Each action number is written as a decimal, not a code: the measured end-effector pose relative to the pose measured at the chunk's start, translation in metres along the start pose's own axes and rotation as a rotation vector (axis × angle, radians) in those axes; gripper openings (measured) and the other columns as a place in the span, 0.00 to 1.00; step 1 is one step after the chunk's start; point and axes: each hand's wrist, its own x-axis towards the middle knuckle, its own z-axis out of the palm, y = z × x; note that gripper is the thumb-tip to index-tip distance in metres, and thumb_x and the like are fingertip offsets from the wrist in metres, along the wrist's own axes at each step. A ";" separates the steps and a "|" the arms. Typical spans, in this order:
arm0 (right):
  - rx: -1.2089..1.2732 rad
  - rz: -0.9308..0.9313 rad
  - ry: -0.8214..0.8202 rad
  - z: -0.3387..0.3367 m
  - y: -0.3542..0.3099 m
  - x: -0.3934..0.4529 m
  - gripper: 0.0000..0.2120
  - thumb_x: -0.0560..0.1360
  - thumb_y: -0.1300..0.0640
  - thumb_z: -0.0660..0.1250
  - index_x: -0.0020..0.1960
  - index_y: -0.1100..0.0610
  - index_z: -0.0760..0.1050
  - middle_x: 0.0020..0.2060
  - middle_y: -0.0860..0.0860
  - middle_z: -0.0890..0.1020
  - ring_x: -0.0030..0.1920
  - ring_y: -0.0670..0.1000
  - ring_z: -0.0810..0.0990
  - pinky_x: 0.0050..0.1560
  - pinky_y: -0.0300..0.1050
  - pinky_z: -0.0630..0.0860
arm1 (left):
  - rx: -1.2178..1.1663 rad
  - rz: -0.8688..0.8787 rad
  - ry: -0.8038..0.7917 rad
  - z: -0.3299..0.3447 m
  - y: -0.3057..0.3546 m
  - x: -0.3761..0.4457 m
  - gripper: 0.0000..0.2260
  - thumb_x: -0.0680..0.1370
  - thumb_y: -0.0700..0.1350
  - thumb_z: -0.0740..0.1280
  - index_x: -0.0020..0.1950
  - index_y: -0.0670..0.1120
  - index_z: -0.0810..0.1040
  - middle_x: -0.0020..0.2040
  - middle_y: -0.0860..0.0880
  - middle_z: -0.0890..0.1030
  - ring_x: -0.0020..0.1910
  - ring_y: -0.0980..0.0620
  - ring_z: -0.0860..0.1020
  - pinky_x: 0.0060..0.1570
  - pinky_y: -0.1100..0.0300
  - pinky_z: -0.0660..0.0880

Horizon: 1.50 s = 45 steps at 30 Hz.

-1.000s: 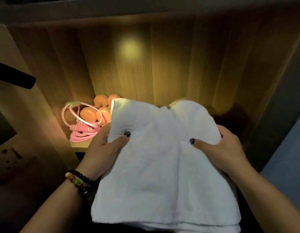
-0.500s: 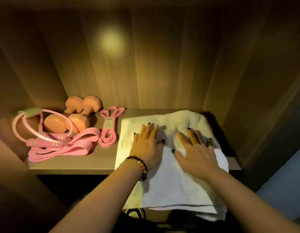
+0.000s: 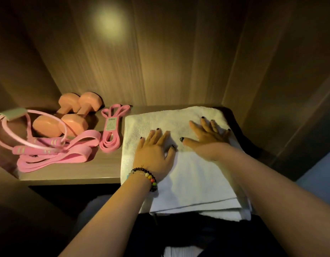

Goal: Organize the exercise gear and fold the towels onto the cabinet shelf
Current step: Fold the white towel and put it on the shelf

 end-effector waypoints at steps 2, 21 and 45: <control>-0.007 -0.023 0.049 -0.005 0.000 -0.013 0.33 0.78 0.34 0.53 0.78 0.41 0.44 0.78 0.47 0.37 0.75 0.54 0.30 0.73 0.59 0.33 | -0.066 -0.019 0.158 0.003 0.009 -0.019 0.23 0.79 0.53 0.55 0.73 0.50 0.67 0.75 0.48 0.66 0.75 0.49 0.61 0.74 0.49 0.53; 0.161 0.291 0.084 0.016 -0.009 -0.095 0.39 0.69 0.27 0.60 0.75 0.38 0.52 0.76 0.56 0.45 0.73 0.70 0.46 0.69 0.68 0.58 | -0.849 -1.109 0.294 -0.027 -0.040 -0.084 0.47 0.58 0.58 0.78 0.69 0.35 0.66 0.68 0.39 0.71 0.65 0.39 0.71 0.64 0.47 0.69; 0.644 0.403 0.463 0.015 0.026 -0.109 0.30 0.69 0.39 0.71 0.62 0.56 0.68 0.58 0.56 0.72 0.60 0.59 0.71 0.58 0.57 0.73 | -1.153 -0.631 -0.202 -0.005 -0.068 -0.108 0.27 0.63 0.60 0.78 0.55 0.45 0.81 0.51 0.47 0.84 0.52 0.47 0.82 0.57 0.50 0.77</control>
